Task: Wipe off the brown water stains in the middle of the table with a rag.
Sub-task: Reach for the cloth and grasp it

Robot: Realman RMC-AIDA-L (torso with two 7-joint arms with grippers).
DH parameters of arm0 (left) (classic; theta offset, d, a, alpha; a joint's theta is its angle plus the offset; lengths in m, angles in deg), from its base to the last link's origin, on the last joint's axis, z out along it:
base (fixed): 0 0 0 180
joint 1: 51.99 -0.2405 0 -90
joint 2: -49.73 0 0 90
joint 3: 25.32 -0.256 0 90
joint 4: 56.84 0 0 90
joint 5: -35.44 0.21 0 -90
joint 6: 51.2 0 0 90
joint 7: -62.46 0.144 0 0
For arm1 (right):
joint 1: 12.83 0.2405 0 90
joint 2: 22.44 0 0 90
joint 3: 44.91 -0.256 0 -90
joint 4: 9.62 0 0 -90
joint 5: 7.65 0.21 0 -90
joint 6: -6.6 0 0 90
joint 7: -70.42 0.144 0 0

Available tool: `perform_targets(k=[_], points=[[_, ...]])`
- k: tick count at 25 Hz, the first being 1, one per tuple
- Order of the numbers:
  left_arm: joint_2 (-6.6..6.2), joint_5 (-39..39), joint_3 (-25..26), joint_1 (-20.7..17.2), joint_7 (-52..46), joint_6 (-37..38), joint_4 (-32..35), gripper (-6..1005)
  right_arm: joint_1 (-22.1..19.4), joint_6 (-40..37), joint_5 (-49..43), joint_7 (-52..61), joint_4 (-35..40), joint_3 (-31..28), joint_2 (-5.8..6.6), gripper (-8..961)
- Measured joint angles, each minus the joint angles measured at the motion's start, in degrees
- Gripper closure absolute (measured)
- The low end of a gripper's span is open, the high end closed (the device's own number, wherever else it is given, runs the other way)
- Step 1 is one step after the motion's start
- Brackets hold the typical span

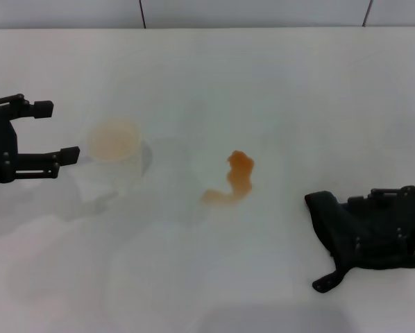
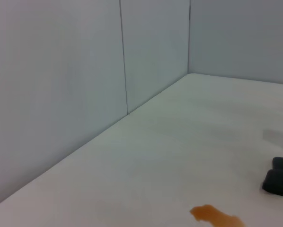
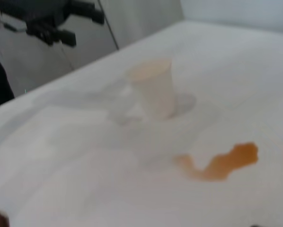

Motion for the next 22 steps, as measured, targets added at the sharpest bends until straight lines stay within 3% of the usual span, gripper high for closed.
perform_targets(k=[10,22], points=[[0.41,0.0,0.2,0.6,-1.1,0.1,-0.2,112,0.1,0.2,-8.9,12.8,12.4,6.4,-0.05,201],[0.68,0.1,0.3,0.6,-1.0,-0.1,-0.3,111,1.8,0.5,-14.5,14.9,16.1,7.1,0.0,203]])
